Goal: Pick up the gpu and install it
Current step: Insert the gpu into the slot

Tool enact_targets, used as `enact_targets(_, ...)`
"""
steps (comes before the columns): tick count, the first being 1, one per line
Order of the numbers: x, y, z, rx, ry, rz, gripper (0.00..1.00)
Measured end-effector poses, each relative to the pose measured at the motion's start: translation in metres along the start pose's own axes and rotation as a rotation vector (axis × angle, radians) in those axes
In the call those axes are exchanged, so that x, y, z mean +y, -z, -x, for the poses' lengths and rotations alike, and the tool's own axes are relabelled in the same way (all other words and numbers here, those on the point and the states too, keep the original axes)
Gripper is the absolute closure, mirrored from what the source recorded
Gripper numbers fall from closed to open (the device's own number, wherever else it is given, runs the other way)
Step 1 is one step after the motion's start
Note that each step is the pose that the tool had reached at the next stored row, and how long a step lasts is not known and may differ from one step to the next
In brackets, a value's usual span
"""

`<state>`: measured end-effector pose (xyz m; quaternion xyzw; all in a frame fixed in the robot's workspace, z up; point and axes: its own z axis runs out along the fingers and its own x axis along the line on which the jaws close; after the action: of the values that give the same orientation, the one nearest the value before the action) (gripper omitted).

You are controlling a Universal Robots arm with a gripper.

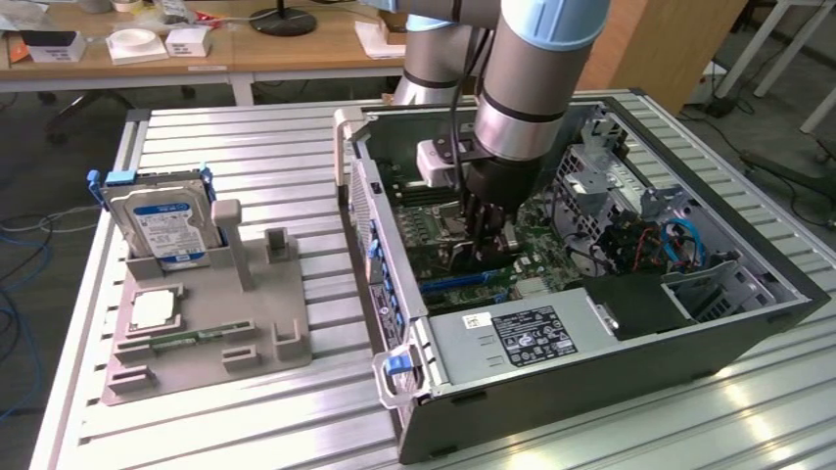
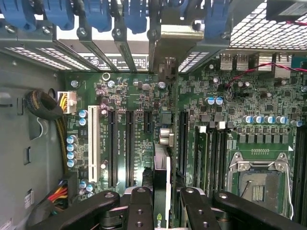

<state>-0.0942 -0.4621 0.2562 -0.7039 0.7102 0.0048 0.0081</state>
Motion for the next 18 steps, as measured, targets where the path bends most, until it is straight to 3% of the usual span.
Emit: enact_targets(18,0.0021,-0.0014,0.0,-0.0003,0.0,-0.0004,0.73)
